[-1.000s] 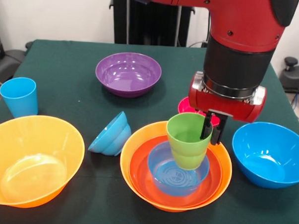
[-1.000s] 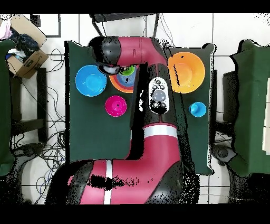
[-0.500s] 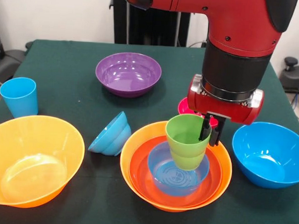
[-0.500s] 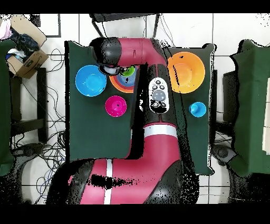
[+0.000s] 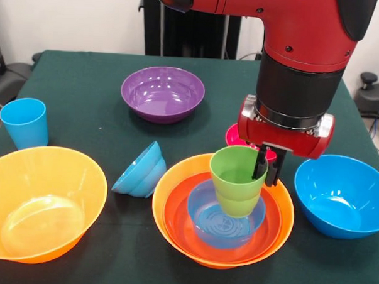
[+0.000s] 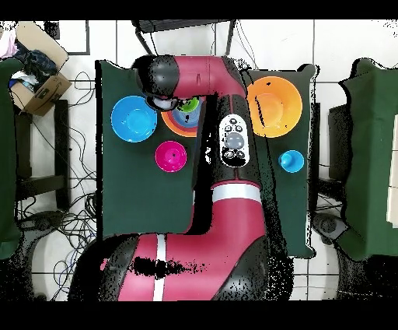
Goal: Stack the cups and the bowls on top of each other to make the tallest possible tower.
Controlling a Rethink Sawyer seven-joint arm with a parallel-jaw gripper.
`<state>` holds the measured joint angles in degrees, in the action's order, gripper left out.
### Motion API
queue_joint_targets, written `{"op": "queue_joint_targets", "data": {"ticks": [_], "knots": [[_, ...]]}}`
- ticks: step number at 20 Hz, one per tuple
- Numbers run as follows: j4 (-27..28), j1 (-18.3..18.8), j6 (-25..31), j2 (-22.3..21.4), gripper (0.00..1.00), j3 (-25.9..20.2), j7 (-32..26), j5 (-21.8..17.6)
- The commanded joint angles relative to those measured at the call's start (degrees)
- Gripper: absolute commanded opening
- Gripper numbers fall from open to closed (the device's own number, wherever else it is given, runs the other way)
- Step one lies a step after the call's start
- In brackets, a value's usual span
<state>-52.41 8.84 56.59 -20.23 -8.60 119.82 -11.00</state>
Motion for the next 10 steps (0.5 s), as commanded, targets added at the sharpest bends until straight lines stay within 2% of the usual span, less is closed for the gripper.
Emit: {"op": "queue_joint_targets", "data": {"ticks": [1, 10], "knots": [[-3.4, 0.1, -4.0, 0.2, 0.0, -2.2, 0.9, -0.2], [-3.3, 0.3, -5.9, 1.6, 0.0, -2.0, 0.7, -0.6]]}}
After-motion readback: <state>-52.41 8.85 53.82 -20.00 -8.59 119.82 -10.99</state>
